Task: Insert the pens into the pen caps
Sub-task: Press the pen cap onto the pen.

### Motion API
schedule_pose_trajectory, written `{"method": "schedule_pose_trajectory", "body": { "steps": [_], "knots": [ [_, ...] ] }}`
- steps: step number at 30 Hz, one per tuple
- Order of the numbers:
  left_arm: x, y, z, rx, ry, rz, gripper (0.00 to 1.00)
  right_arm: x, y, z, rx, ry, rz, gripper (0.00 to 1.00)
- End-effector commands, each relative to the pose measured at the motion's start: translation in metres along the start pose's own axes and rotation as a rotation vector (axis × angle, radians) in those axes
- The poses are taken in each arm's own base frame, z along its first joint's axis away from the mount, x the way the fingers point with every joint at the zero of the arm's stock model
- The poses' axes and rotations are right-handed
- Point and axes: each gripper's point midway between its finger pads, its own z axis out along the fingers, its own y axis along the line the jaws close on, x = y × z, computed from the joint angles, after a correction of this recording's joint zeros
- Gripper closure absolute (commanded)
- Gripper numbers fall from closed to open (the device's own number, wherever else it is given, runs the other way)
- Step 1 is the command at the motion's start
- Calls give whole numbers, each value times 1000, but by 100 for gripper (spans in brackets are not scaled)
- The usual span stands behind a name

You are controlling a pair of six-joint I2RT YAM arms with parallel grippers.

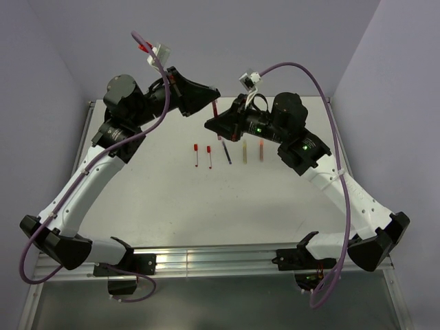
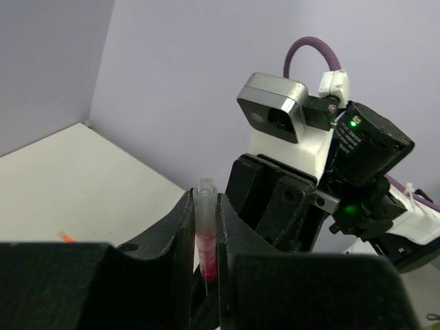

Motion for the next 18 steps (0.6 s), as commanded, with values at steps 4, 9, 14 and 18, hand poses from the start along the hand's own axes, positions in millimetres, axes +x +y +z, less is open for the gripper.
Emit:
{"method": "schedule_pose_trajectory", "body": {
  "steps": [4,9,14,18],
  "knots": [
    [24,-15,-8,-15,48,-8,100,-71,-22,-6,203,-217,-77,100],
    [37,-9,-6,-57,41,-28,100,-83,-23,-3,228,-254,-88,100],
    [48,0,-6,-105,44,-45,100,-100,-26,-3,275,-300,-106,100],
    [61,10,-5,-158,56,-64,100,-105,-33,7,303,-302,-111,100]
  ]
}}
